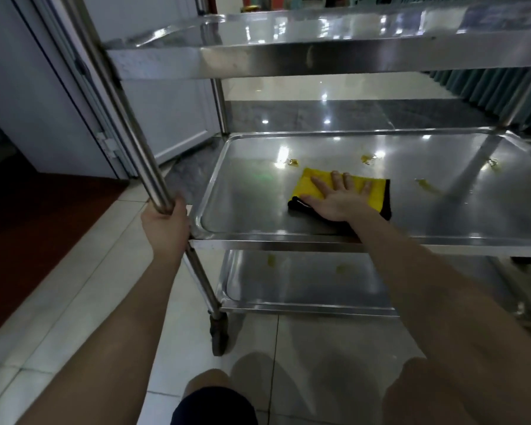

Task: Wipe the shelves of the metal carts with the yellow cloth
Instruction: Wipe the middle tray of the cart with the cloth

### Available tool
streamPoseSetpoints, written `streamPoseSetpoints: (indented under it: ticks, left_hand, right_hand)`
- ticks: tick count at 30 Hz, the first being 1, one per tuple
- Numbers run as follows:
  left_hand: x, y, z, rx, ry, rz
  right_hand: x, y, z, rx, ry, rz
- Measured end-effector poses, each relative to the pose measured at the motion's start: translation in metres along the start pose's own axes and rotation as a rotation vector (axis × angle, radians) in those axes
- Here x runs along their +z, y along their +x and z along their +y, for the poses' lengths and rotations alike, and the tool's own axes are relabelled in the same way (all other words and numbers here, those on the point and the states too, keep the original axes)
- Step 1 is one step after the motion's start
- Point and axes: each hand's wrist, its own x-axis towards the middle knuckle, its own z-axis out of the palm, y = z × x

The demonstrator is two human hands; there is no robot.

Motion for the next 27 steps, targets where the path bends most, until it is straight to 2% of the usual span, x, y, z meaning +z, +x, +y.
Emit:
streamPoseSetpoints:
  ticks: [8, 12, 16, 20, 24, 27]
  left_hand:
    - [0.004, -0.003, -0.003, 0.028, -0.085, -0.009]
    - [0.002, -0.002, -0.004, 0.020, -0.053, 0.012]
    - [-0.001, -0.006, 0.004, -0.017, -0.019, -0.013]
    - [-0.005, -0.011, 0.014, -0.038, 0.015, -0.035]
    - [-0.011, -0.009, 0.016, -0.067, 0.050, -0.100]
    - [-0.013, -0.008, 0.021, -0.058, 0.219, -0.076]
  right_hand:
    - [0.019, 0.037, -0.182, -0.220, -0.032, 0.023]
    - [0.038, 0.010, -0.210, -0.355, -0.038, 0.014]
    - [0.042, -0.015, -0.193, -0.444, -0.053, -0.053]
    - [0.036, -0.032, -0.156, -0.441, -0.046, -0.078]
    - [0.026, -0.043, -0.084, -0.375, -0.038, -0.075]
    - [0.015, -0.053, -0.007, -0.299, -0.028, -0.054]
